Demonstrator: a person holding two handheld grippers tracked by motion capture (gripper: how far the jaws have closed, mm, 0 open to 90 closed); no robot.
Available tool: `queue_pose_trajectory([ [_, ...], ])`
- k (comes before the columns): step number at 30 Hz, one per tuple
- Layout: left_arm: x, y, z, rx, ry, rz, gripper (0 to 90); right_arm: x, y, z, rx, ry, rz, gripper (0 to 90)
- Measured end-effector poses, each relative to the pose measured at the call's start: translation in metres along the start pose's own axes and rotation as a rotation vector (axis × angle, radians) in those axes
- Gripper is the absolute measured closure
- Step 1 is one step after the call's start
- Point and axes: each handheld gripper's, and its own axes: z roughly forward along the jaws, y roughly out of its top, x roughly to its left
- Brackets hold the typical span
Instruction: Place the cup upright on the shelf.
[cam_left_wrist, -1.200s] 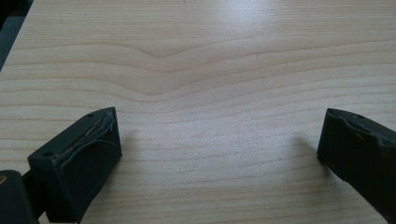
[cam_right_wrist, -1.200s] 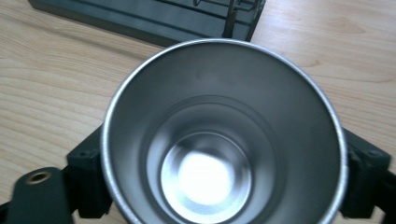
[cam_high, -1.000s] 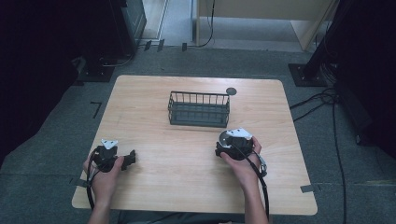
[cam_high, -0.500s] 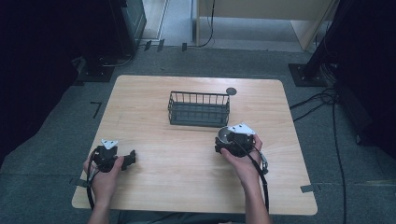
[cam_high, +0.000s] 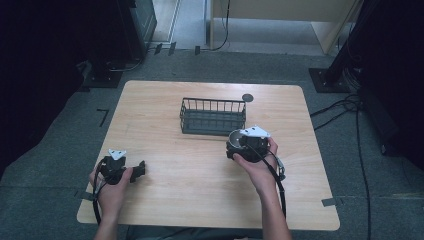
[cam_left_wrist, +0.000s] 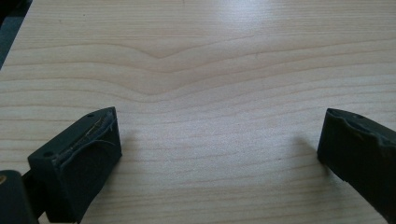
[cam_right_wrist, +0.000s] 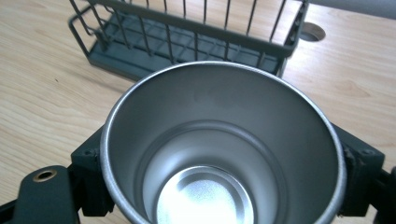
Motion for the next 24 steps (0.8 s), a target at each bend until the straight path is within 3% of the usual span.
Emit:
queue_pose_trajectory([
  [24,0.0,0.0,0.0,-0.003,0.0,-0.004,0.0,0.013,0.043,-0.003,-0.053,0.061,-0.042,15.6],
])
